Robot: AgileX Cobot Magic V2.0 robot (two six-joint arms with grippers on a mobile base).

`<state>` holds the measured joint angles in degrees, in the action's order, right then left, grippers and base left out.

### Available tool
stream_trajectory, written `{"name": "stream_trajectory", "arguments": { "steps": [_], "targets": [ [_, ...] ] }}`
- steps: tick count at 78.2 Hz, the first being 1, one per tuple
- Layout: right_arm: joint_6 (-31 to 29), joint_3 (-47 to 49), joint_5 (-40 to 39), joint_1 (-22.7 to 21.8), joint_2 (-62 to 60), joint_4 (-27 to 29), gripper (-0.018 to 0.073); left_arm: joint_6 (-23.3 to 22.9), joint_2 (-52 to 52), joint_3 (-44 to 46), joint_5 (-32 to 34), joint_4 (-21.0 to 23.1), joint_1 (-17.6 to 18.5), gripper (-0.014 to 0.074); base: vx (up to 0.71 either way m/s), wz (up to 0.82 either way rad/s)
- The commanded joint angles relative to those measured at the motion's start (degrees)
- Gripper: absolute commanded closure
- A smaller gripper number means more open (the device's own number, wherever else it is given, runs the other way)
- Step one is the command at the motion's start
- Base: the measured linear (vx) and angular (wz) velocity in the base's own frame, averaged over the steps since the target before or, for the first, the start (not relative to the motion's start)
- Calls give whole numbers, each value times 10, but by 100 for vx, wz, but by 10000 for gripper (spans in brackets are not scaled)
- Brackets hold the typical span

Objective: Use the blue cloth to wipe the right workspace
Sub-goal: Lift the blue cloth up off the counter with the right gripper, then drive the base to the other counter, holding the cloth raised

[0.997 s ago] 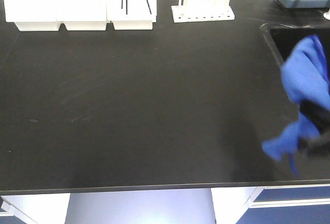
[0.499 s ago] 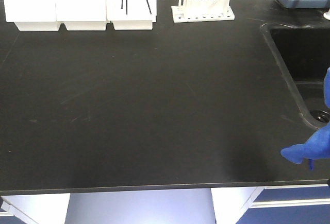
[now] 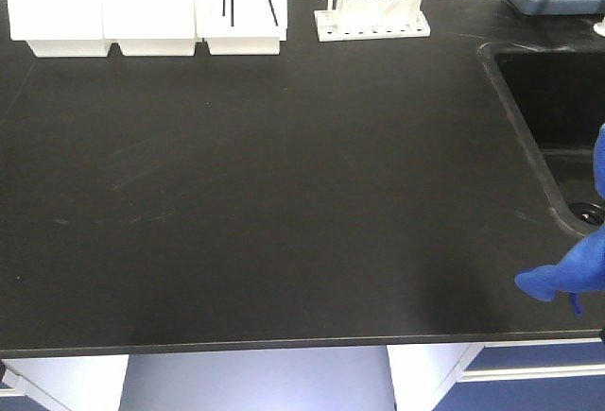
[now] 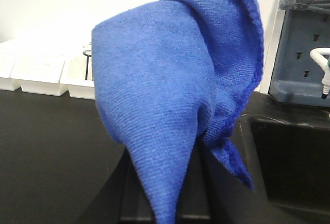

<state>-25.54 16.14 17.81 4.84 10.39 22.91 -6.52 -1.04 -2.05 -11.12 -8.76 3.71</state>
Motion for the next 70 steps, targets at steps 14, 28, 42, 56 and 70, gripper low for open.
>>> {"name": "stream_trajectory", "arguments": {
  "steps": [14,28,42,56,70],
  "targets": [
    [-4,17,-49,1,7,4,567,-1,-6,16,48,0,4,603,0,0],
    [-4,17,-49,1,7,4,567,-1,-6,16,48,0,4,603,-1,0],
    [-4,17,-49,1,7,4,567,-1,-6,16,48,0,4,603,-9,-4],
    [-4,17,-48,1,7,4,567,-1,-6,16,48,0,4,603,-18,-8],
    [-4,17,-48,1,7,4,567,-1,-6,16,48,0,3,603,-23,-14]
  ]
}}
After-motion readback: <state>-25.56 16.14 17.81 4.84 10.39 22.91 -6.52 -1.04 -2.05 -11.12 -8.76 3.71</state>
